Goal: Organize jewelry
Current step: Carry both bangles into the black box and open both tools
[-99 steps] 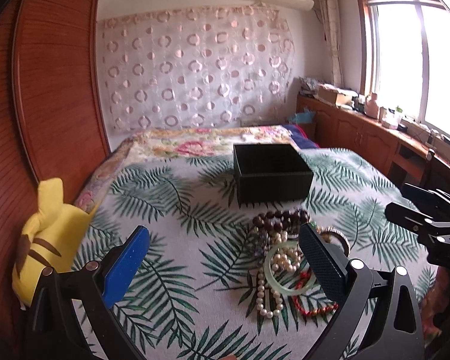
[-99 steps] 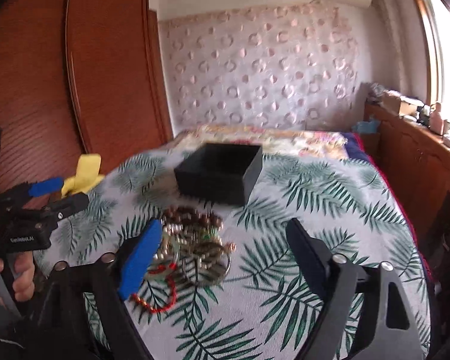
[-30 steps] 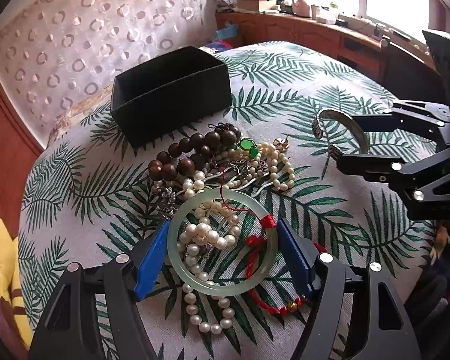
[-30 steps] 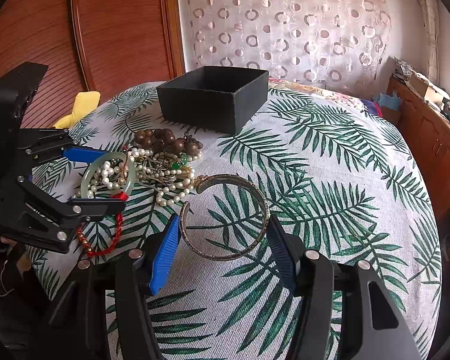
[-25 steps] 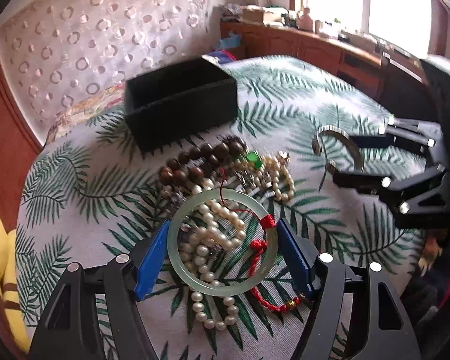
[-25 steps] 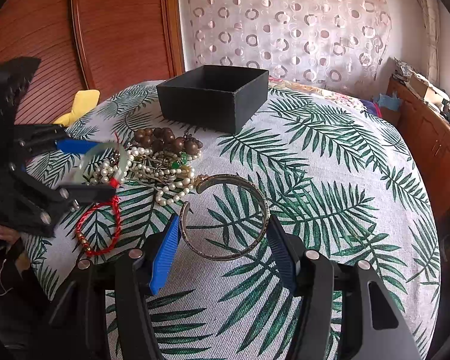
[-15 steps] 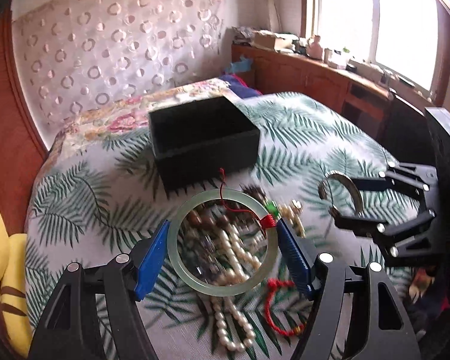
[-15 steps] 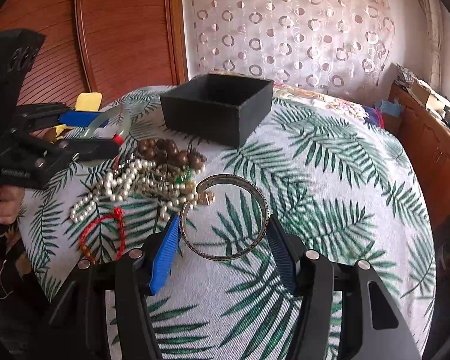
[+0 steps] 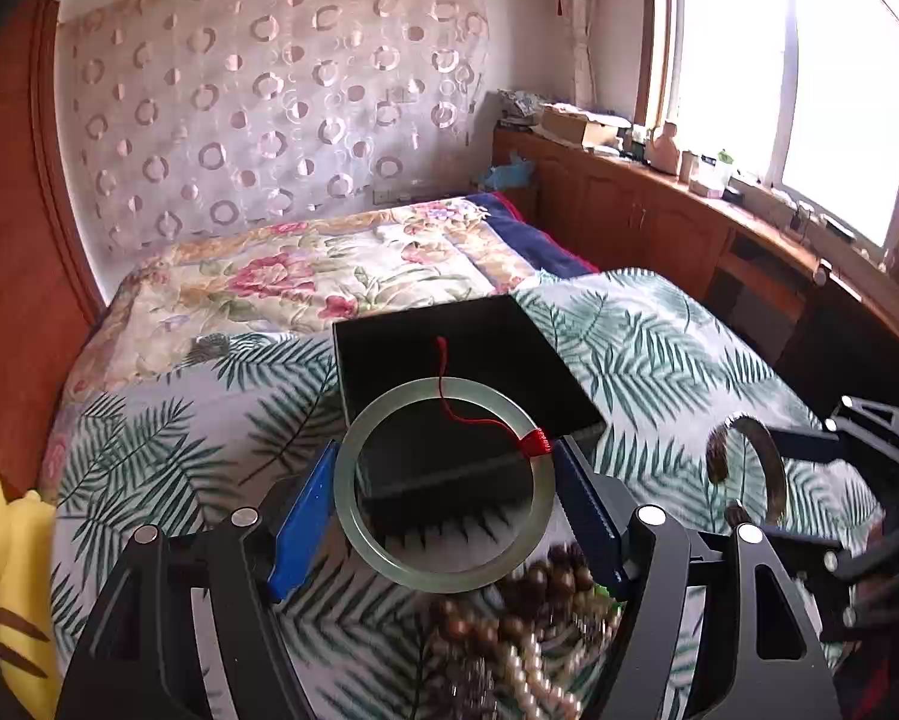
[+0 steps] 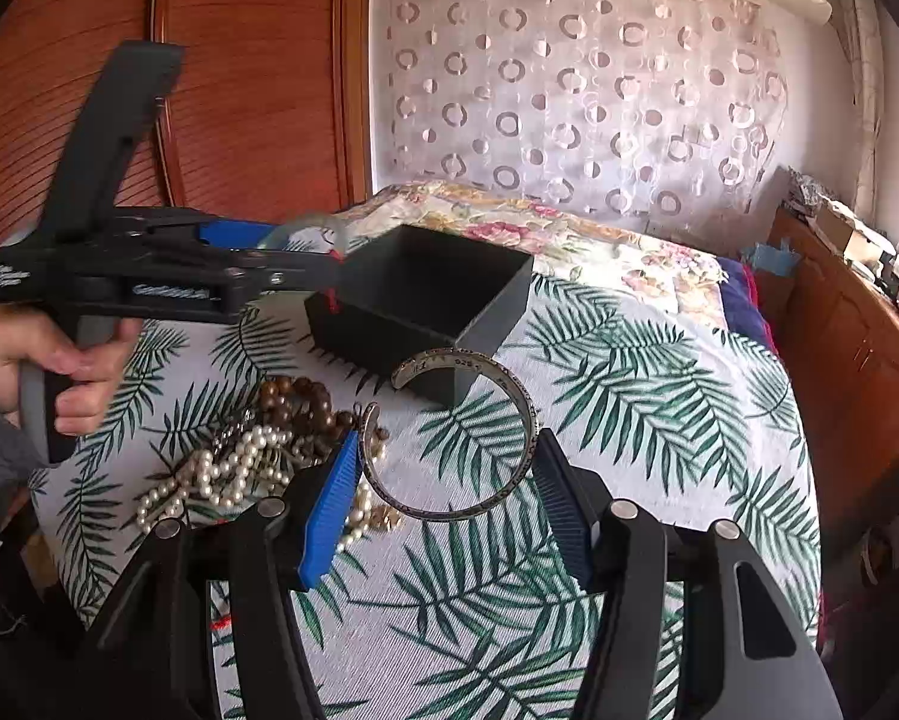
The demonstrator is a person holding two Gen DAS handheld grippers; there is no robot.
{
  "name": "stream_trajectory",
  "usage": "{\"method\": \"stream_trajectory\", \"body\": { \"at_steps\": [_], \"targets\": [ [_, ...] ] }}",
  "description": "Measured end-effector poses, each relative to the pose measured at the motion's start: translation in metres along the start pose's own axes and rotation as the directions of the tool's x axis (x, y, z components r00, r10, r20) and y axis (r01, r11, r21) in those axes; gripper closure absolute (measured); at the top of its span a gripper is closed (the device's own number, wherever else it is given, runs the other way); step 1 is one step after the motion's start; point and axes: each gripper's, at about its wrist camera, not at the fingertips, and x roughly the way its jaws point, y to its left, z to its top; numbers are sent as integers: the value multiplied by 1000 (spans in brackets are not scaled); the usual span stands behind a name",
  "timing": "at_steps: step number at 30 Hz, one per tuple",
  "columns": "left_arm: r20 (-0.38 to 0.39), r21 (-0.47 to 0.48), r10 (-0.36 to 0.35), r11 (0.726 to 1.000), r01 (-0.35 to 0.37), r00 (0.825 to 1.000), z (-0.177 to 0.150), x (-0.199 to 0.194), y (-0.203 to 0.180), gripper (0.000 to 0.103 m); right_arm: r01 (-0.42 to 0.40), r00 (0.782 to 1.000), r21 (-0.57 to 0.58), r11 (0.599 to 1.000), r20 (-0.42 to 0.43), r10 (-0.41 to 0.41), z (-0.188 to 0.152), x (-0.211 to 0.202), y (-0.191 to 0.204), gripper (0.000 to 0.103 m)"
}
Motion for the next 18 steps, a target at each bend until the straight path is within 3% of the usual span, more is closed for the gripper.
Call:
{"method": "stream_trajectory", "body": {
  "at_steps": [18],
  "targets": [
    [-98, -5, 22, 1000, -23, 995, 24, 71, 4, 34, 32, 999, 39, 999, 2, -32, 16, 17, -20, 42]
  ]
}}
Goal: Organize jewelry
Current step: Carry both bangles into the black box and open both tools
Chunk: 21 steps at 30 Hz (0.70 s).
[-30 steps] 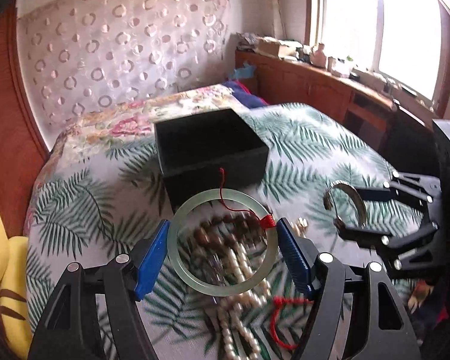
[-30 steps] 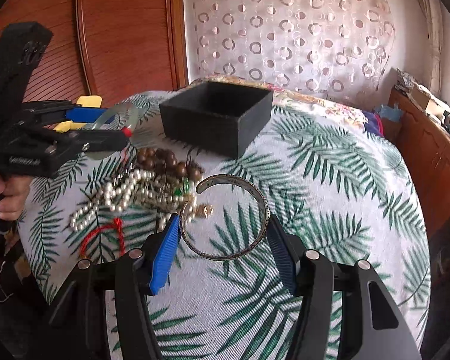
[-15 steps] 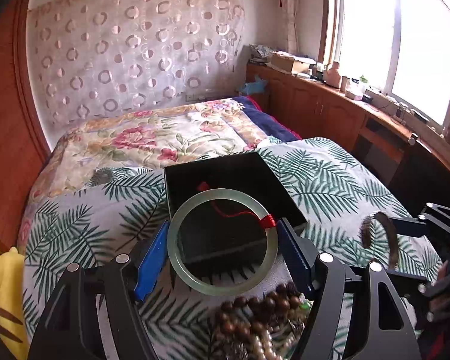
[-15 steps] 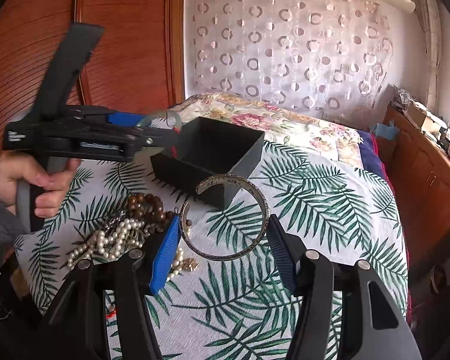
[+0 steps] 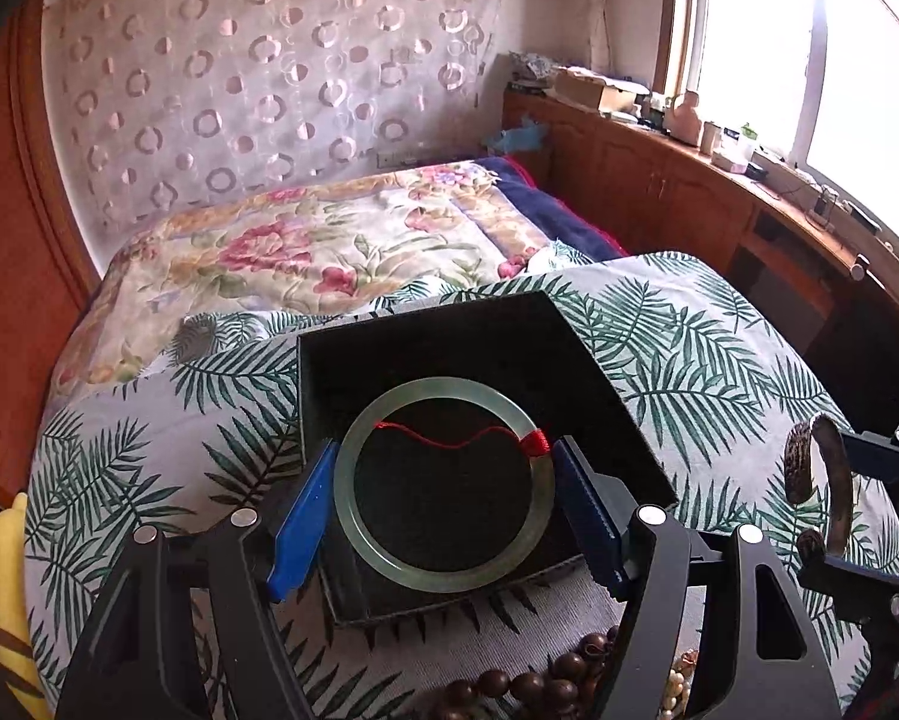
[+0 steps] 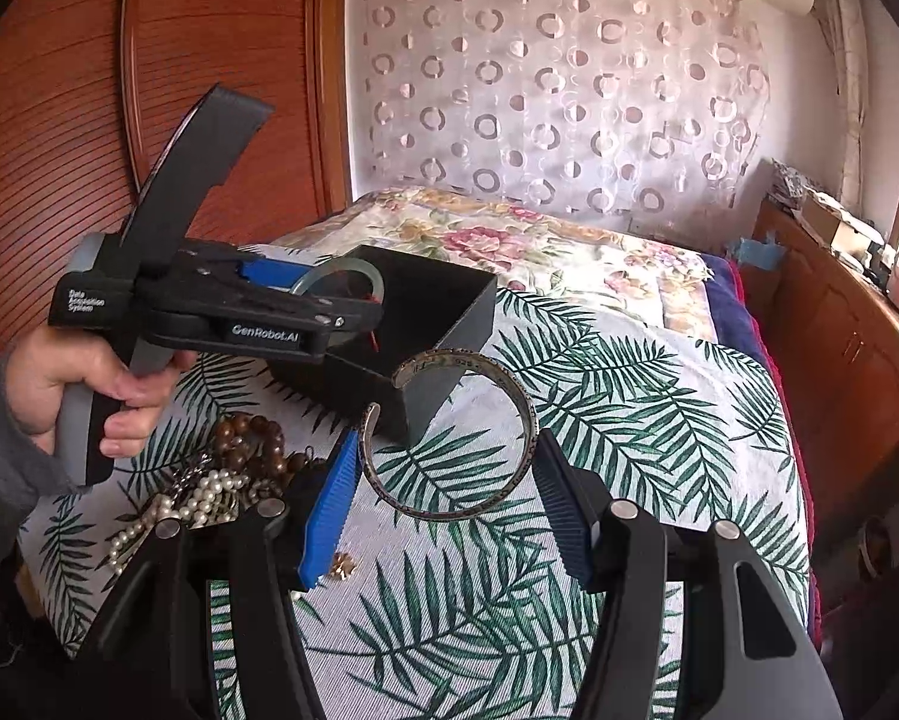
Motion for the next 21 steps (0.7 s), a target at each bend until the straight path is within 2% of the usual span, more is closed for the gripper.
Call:
{"method": "stream_trajectory", "body": {
  "at_steps": [2, 3, 4, 8, 10, 13, 17, 21],
  "targets": [
    [15, -7, -1, 1000, 2, 1000, 0, -3, 2, 29, 1, 1000, 2, 1000, -5, -1, 2, 5, 0, 42],
    [28, -11, -3, 1000, 4, 1000, 1, -5, 3, 22, 2, 1000, 2, 1000, -8, -2, 3, 8, -2, 42],
    [40, -14, -3, 1000, 4, 999, 2, -7, 3, 19, 4, 1000, -1, 1000, -11, -4, 4, 10, -2, 42],
    [75, -42, -3, 999, 6, 997, 3, -21, 13, 19, 2, 1000, -2, 1000, -17, -2, 11, 21, -3, 42],
    [94, -58, 10, 998, -4, 996, 2, -28, 20, 14, -4, 1000, -4, 1000, -18, 4, 15, 26, -5, 42],
    [136, -85, 45, 996, -34, 990, -4, -41, 31, 8, -19, 1000, -10, 1000, -11, 19, 26, 38, -2, 42],
    [179, -114, 104, 990, -85, 978, -17, -55, 52, 7, -51, 999, -23, 998, -10, 51, 42, 57, 5, 42],
    [176, -131, 138, 985, -116, 975, -34, -64, 67, 7, -73, 997, -55, 996, -30, 72, 57, 77, 16, 42]
  ]
}}
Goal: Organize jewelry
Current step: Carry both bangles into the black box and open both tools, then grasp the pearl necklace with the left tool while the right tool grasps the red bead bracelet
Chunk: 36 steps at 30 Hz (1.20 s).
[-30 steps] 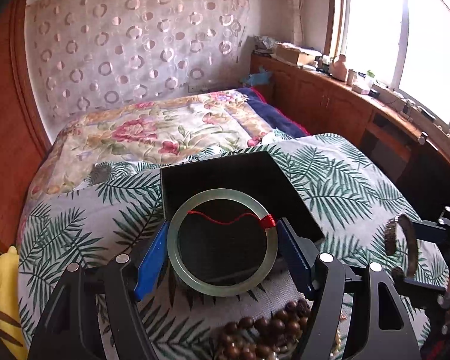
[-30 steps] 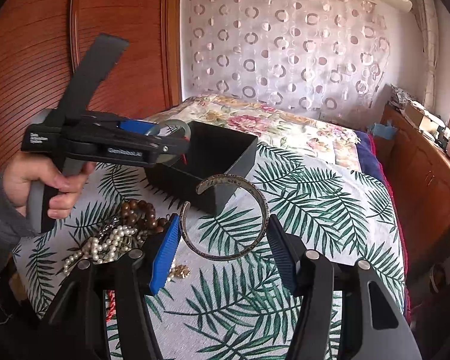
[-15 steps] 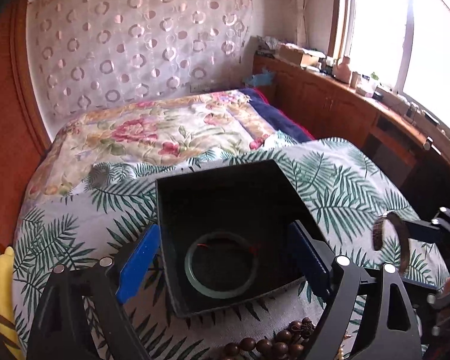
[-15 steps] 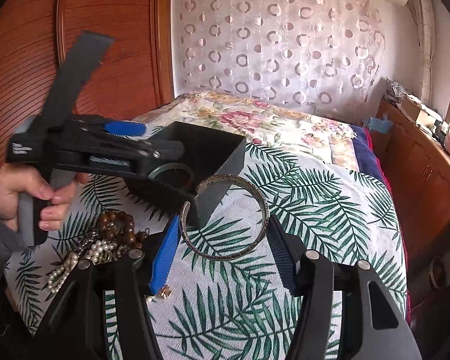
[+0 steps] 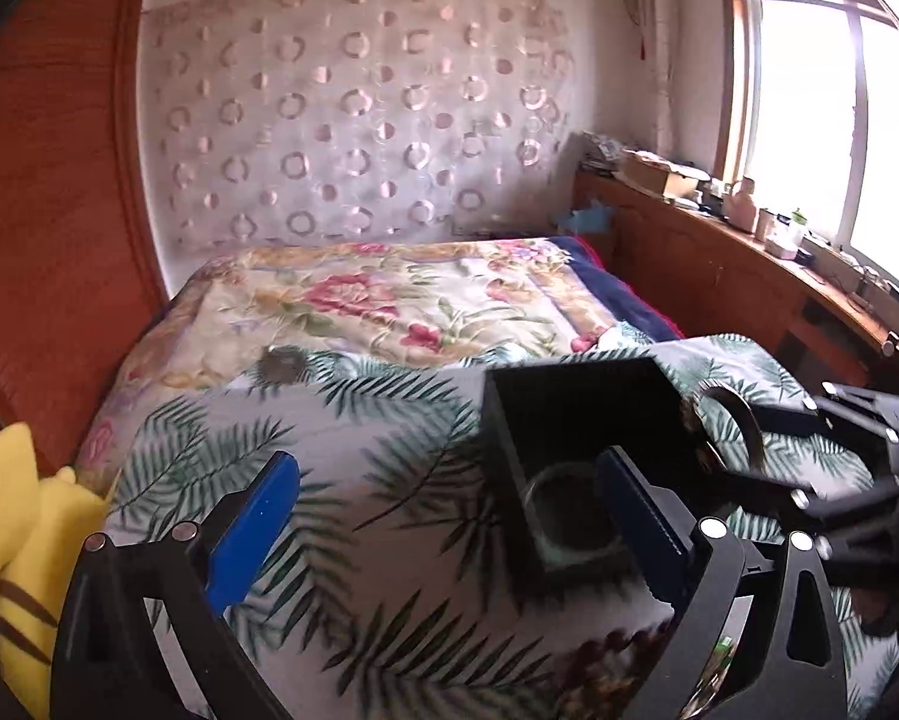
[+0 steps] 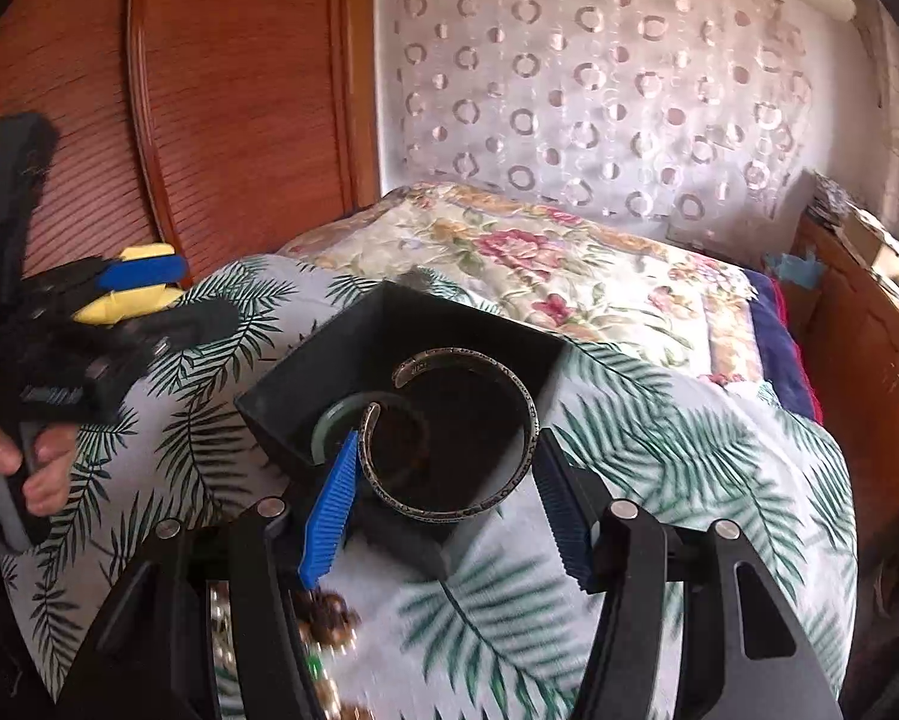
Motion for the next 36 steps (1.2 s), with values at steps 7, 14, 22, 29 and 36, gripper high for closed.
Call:
{"method": "stream_trajectory", "body": {
  "at_steps": [7, 14, 22, 29, 36],
  "targets": [
    [-34, 2, 7, 1000, -7, 999, -29, -14, 15, 7, -18, 997, -50, 999, -72, 14, 19, 33, 16, 42],
    [-78, 6, -53, 999, 54, 996, -55, -30, 22, 7, -18, 987, -66, 998, -161, 7, 28, 62, 25, 42],
    [-111, 9, -88, 996, 89, 990, -74, -39, 18, 7, -15, 988, -65, 998, -152, 5, 31, 59, 25, 37],
    [-133, -2, -123, 992, 124, 983, -92, -54, 11, 7, -51, 998, -46, 998, -44, 49, 15, 0, 25, 37],
    [-163, -10, -164, 986, 164, 973, -118, -71, 4, 19, -128, 991, -85, 988, -44, 124, -46, -56, 44, 56]
  ]
}}
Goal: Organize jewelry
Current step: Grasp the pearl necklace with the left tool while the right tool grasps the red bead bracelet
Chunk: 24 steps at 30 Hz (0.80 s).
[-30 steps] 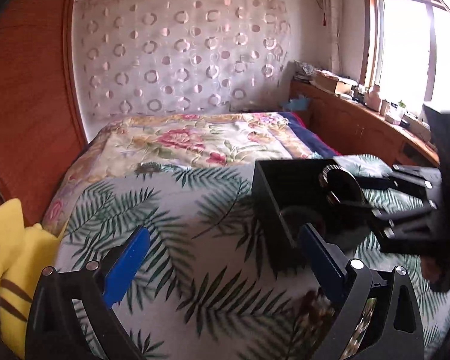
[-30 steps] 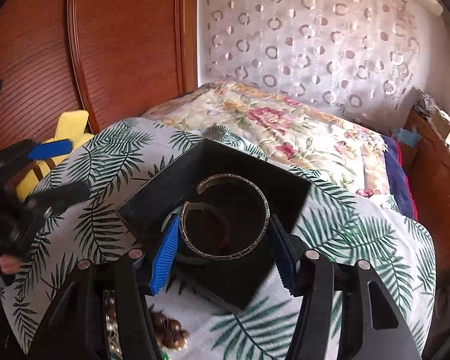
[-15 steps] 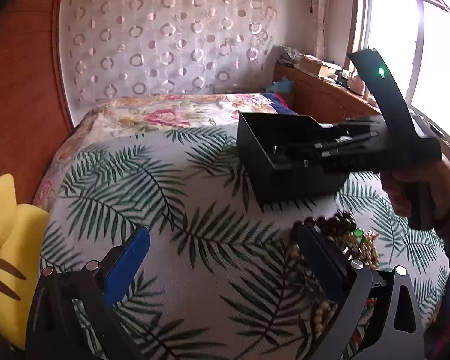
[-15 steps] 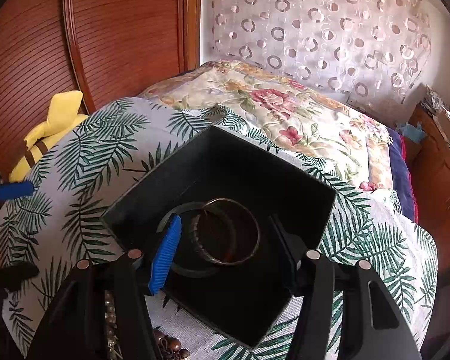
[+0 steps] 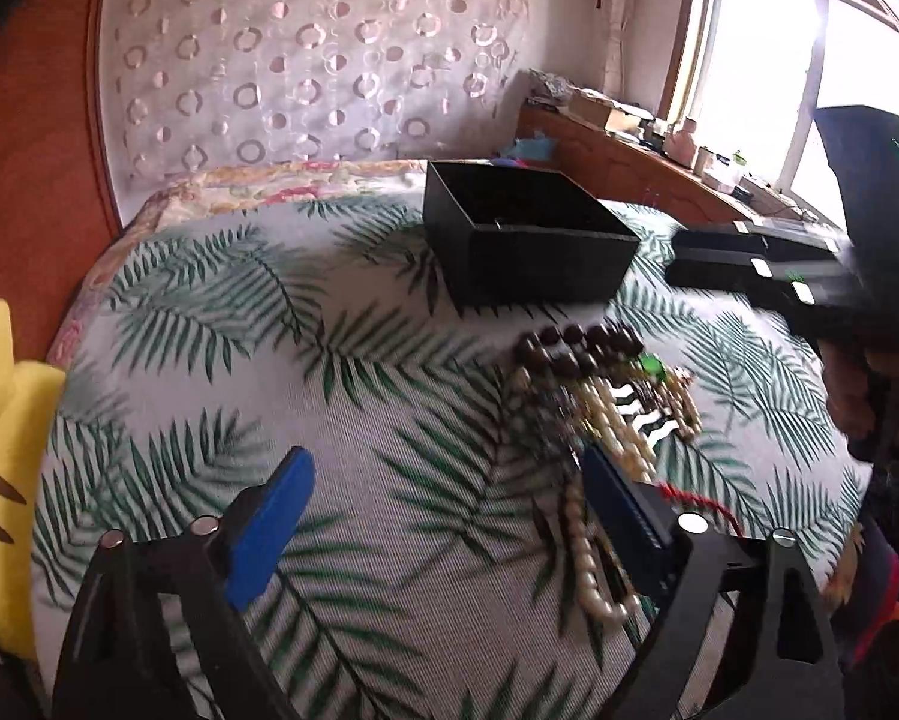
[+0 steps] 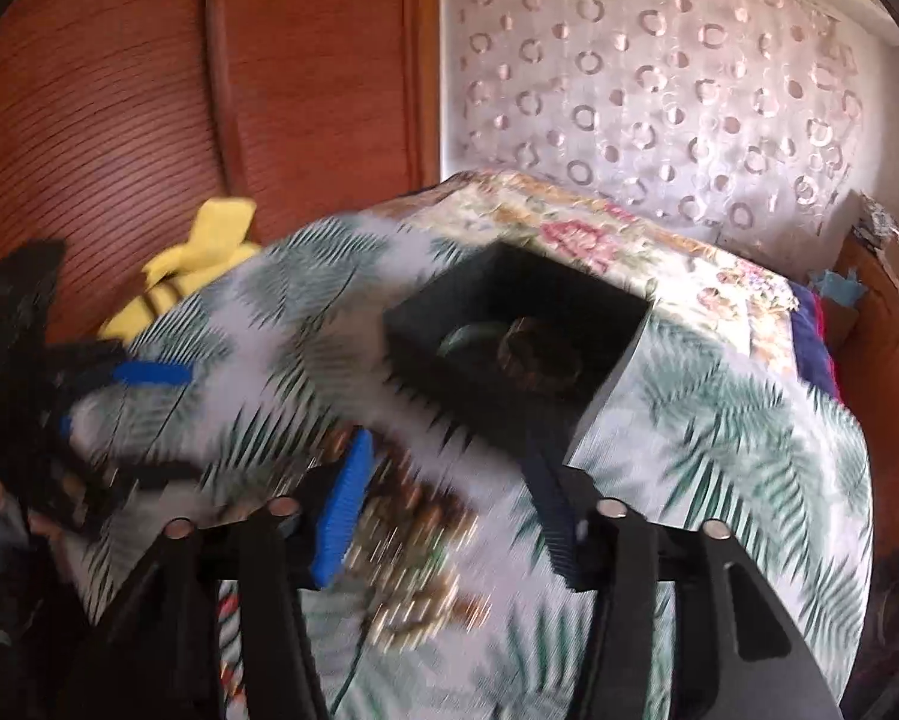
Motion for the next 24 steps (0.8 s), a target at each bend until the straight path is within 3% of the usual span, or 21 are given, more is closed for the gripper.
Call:
{"method": "stream_trajectory", "body": {
  "at_steps": [4, 7, 14, 17, 20, 21, 24],
  "targets": [
    [-9, -6, -12, 1000, 11, 1000, -14, -4, -5, 23, -38, 998, -6, 999, -51, 37, -35, -6, 18, 74],
    [-14, -4, -15, 1000, 15, 1000, -23, -7, -9, 23, -64, 994, -10, 998, -88, 63, -56, -6, 32, 82],
    [-23, 3, -15, 1000, 15, 1000, -32, -13, -20, 23, -93, 987, -43, 995, -138, 86, -77, 1, 61, 85],
    [-30, -1, -12, 1000, 12, 999, -34, -14, -19, 23, -68, 989, -73, 995, -138, 58, -75, 2, 69, 85],
    [-31, 1, -14, 1000, 14, 999, -34, -13, -20, 23, -50, 990, -119, 992, -139, 33, -73, 3, 76, 93],
    [-32, 7, -16, 1000, 16, 999, -35, -13, -21, 25, -55, 989, -126, 990, -140, 37, -74, 3, 77, 100],
    [-40, 18, -31, 999, 32, 999, -37, -13, -25, 34, -54, 990, -134, 990, -138, 35, -76, 0, 76, 100]
  ]
}}
